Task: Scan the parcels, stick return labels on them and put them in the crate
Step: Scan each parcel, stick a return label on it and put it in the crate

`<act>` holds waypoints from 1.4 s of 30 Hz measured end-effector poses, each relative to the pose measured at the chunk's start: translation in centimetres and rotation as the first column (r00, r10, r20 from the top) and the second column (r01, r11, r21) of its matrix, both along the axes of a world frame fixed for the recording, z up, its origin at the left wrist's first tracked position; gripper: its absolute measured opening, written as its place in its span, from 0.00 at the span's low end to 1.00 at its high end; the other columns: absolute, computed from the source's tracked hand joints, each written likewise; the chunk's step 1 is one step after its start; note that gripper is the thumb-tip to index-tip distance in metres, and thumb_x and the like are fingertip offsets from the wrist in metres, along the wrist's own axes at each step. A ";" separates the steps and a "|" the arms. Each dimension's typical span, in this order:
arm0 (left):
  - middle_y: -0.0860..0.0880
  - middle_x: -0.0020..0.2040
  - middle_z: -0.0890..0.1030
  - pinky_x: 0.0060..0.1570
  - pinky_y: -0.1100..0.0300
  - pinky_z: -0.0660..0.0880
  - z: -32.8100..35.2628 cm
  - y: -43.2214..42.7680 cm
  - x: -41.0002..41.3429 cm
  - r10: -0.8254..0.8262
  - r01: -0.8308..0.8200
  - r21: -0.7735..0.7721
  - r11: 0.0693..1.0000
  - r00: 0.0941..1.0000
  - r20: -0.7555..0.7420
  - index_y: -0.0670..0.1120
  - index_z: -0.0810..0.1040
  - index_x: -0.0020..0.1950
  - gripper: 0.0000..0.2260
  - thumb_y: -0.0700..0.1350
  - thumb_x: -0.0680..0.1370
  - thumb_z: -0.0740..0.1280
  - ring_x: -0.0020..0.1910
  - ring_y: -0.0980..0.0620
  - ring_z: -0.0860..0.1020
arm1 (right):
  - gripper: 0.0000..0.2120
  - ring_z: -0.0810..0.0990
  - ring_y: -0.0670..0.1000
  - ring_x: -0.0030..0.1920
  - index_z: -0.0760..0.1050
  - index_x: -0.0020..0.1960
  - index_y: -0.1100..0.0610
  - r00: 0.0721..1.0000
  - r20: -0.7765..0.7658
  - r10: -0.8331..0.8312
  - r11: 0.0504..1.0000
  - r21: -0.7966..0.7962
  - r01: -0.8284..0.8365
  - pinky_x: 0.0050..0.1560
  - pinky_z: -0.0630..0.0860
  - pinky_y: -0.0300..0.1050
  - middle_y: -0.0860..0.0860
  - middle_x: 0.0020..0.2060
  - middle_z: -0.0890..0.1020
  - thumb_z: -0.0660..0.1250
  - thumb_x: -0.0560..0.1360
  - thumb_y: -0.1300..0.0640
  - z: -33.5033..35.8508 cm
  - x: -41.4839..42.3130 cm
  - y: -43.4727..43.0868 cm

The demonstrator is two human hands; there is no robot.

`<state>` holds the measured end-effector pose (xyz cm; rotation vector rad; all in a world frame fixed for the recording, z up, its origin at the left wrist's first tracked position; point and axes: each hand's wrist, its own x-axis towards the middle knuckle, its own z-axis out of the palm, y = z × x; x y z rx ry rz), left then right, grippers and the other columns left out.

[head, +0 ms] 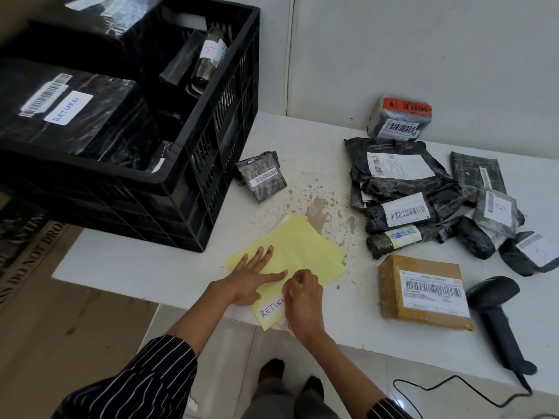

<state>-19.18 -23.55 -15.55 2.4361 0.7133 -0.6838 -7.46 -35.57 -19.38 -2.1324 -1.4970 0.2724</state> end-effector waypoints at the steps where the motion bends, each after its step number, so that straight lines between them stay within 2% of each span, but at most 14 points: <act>1: 0.48 0.73 0.27 0.71 0.49 0.33 0.0 0.1 0.1 -0.001 0.001 0.000 1.000 1.000 -0.001 0.62 0.45 0.75 0.36 0.37 0.79 0.62 0.72 0.47 0.28 | 0.13 0.75 0.54 0.41 0.73 0.38 0.58 0.999 0.021 0.032 0.999 -0.013 -0.032 0.40 0.66 0.42 0.55 0.43 0.76 0.73 0.61 0.70 0.1 0.1 0.0; 4: 0.47 0.73 0.27 0.71 0.50 0.33 0.0 0.2 0.0 -0.018 0.018 0.012 1.000 1.000 -0.015 0.62 0.45 0.75 0.36 0.37 0.79 0.62 0.72 0.47 0.28 | 0.13 0.74 0.53 0.39 0.71 0.39 0.57 0.991 -0.027 0.128 0.991 -0.047 -0.129 0.41 0.64 0.42 0.53 0.40 0.74 0.66 0.61 0.71 0.5 0.2 -0.6; 8: 0.47 0.73 0.27 0.71 0.50 0.34 -0.1 0.4 0.1 -0.029 0.029 0.022 0.999 0.999 -0.029 0.62 0.44 0.75 0.36 0.38 0.79 0.62 0.72 0.47 0.28 | 0.10 0.71 0.49 0.39 0.68 0.41 0.55 0.940 -0.308 0.148 0.986 -0.029 -0.165 0.42 0.64 0.38 0.50 0.38 0.75 0.55 0.73 0.69 2.1 0.5 -2.2; 11: 0.48 0.74 0.28 0.71 0.50 0.35 0.2 0.6 0.2 -0.030 0.030 0.025 0.999 0.999 -0.019 0.62 0.46 0.76 0.36 0.38 0.79 0.63 0.73 0.47 0.29 | 0.12 0.73 0.46 0.38 0.67 0.41 0.51 0.847 -0.528 0.061 0.997 -0.014 -0.081 0.36 0.66 0.35 0.47 0.37 0.76 0.57 0.79 0.65 4.7 1.5 -3.5; 13: 0.48 0.75 0.30 0.72 0.50 0.35 0.4 0.6 0.4 0.000 0.000 0.031 1.000 1.000 0.006 0.61 0.49 0.76 0.35 0.36 0.78 0.62 0.74 0.47 0.32 | 0.09 0.76 0.45 0.41 0.70 0.43 0.52 0.790 -0.613 -0.004 1.000 0.004 0.008 0.40 0.70 0.32 0.47 0.38 0.78 0.61 0.78 0.64 6.5 3.3 -4.1; 15: 0.47 0.76 0.35 0.72 0.49 0.35 0.8 0.4 0.9 0.063 -0.066 0.062 0.996 0.997 0.048 0.59 0.54 0.76 0.31 0.35 0.78 0.60 0.76 0.47 0.36 | 0.06 0.78 0.46 0.43 0.73 0.44 0.55 0.756 -0.652 -0.056 0.993 0.040 0.108 0.45 0.73 0.34 0.48 0.39 0.80 0.66 0.75 0.64 8.3 5.8 -4.9; 19: 0.47 0.78 0.42 0.72 0.51 0.36 2.0 -0.9 3.7 0.110 -0.147 0.171 0.974 0.971 0.211 0.53 0.59 0.75 0.23 0.41 0.81 0.57 0.77 0.47 0.42 | 0.07 0.77 0.44 0.41 0.73 0.44 0.56 0.738 -0.641 -0.211 0.945 0.059 0.321 0.42 0.73 0.37 0.48 0.39 0.79 0.69 0.73 0.65 10.6 12.1 -7.0; 22: 0.48 0.78 0.47 0.72 0.57 0.37 3.5 -2.4 7.4 0.114 -0.160 0.097 0.982 0.923 0.368 0.51 0.61 0.74 0.20 0.44 0.82 0.57 0.77 0.51 0.46 | 0.07 0.76 0.50 0.43 0.73 0.44 0.54 0.708 -0.621 -0.338 0.884 0.048 0.464 0.45 0.73 0.41 0.49 0.41 0.79 0.68 0.74 0.65 10.6 17.0 -8.7; 28: 0.48 0.77 0.52 0.73 0.59 0.45 5.1 -6.9 15.6 0.065 -0.095 0.027 0.995 0.832 0.552 0.48 0.60 0.74 0.22 0.47 0.81 0.59 0.76 0.50 0.52 | 0.08 0.75 0.50 0.43 0.72 0.45 0.53 0.646 -0.618 -0.448 0.821 0.000 0.570 0.43 0.72 0.42 0.50 0.41 0.78 0.67 0.74 0.65 9.1 22.1 -10.1; 32: 0.45 0.77 0.49 0.73 0.56 0.45 5.1 -9.3 18.6 0.018 -0.063 0.061 0.996 0.826 0.563 0.47 0.58 0.75 0.26 0.49 0.80 0.62 0.76 0.47 0.50 | 0.07 0.75 0.49 0.40 0.72 0.45 0.56 0.659 -0.600 -0.453 0.839 -0.037 0.543 0.43 0.73 0.43 0.51 0.39 0.78 0.67 0.74 0.67 8.2 23.0 -9.7; 36: 0.44 0.78 0.47 0.70 0.59 0.40 3.8 -10.4 19.9 -0.035 -0.031 0.111 0.993 0.836 0.548 0.48 0.58 0.75 0.28 0.50 0.78 0.65 0.76 0.46 0.48 | 0.10 0.74 0.48 0.38 0.72 0.43 0.55 0.670 -0.607 -0.428 0.842 0.003 0.540 0.41 0.72 0.37 0.50 0.38 0.77 0.67 0.73 0.69 7.5 23.1 -9.6; 39: 0.44 0.78 0.47 0.72 0.56 0.41 3.0 -10.7 20.4 -0.065 -0.007 0.135 0.991 0.854 0.517 0.50 0.59 0.76 0.29 0.51 0.78 0.65 0.76 0.46 0.47 | 0.08 0.74 0.48 0.37 0.72 0.44 0.59 0.709 -0.548 -0.444 0.842 0.014 0.539 0.39 0.71 0.30 0.49 0.37 0.77 0.67 0.72 0.69 7.1 23.0 -9.6; 41: 0.44 0.78 0.47 0.73 0.53 0.40 2.8 -10.9 20.5 -0.094 0.014 0.165 0.986 0.867 0.490 0.51 0.59 0.76 0.27 0.52 0.78 0.63 0.77 0.46 0.45 | 0.08 0.75 0.50 0.38 0.72 0.44 0.58 0.761 -0.460 -0.457 0.850 0.026 0.526 0.41 0.71 0.32 0.47 0.37 0.77 0.68 0.72 0.69 7.0 22.8 -9.5; 42: 0.44 0.78 0.46 0.73 0.52 0.39 2.7 -10.9 20.6 -0.106 0.019 0.182 0.983 0.872 0.478 0.51 0.59 0.76 0.27 0.52 0.79 0.62 0.77 0.46 0.45 | 0.09 0.75 0.51 0.38 0.71 0.44 0.57 0.796 -0.399 -0.456 0.861 0.030 0.508 0.44 0.72 0.37 0.47 0.37 0.76 0.68 0.72 0.67 7.0 22.7 -9.5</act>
